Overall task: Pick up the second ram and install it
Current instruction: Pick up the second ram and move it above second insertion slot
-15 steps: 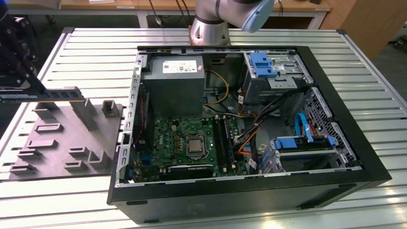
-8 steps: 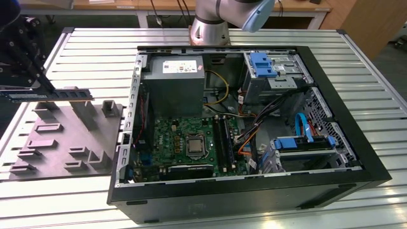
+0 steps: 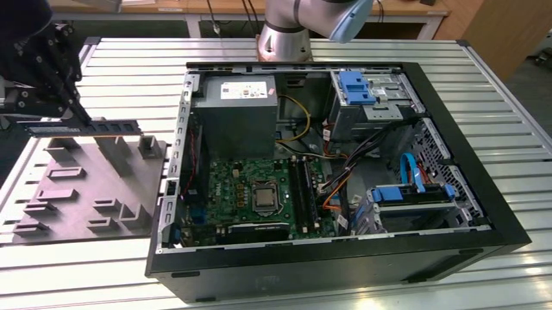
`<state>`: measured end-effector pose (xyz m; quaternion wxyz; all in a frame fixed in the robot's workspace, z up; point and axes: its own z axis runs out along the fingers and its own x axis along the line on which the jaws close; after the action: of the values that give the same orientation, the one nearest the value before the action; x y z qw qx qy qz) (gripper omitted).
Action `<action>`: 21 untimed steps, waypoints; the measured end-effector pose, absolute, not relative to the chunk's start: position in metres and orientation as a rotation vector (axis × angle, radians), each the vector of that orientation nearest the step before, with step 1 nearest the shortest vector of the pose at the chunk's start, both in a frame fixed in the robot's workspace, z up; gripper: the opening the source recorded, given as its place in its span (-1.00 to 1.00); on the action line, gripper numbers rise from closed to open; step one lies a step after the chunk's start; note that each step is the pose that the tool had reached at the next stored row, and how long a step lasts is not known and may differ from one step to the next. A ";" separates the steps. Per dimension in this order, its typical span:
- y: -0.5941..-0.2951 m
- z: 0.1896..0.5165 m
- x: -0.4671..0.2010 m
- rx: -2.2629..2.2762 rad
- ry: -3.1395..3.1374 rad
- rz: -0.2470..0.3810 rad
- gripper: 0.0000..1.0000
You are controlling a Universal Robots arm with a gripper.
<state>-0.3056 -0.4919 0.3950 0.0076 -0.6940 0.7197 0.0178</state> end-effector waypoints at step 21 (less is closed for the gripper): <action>-0.492 0.395 -0.249 -2.170 2.250 0.056 -0.77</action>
<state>-0.2485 -0.4919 0.3949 0.0076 -0.6941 0.7197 0.0178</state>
